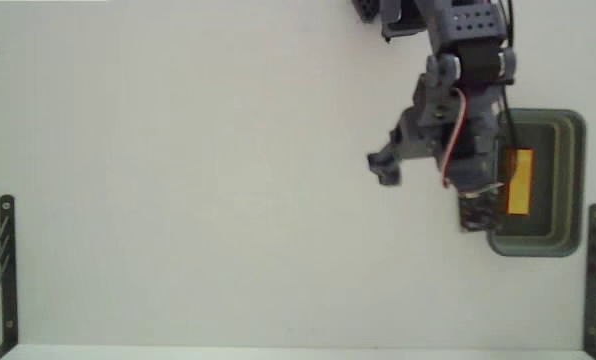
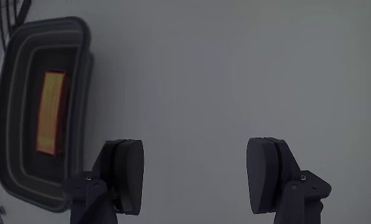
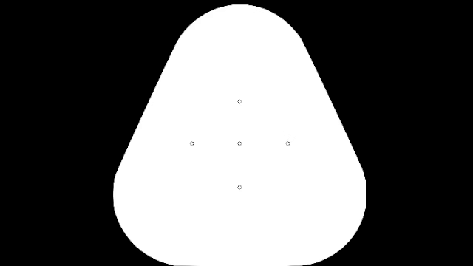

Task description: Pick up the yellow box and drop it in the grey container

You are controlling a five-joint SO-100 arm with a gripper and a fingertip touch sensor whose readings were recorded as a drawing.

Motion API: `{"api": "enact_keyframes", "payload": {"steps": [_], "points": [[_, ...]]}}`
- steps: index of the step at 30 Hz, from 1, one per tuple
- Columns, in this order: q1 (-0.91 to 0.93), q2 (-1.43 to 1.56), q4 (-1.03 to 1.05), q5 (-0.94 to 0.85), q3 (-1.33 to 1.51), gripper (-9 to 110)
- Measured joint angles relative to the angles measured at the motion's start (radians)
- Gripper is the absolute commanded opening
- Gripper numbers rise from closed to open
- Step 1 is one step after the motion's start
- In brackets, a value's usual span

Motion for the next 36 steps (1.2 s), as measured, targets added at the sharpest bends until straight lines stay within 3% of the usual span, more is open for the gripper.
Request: {"api": "enact_keyframes", "payload": {"steps": [36], "points": [[0.095,0.161,0.0,0.0,0.143,110]]}}
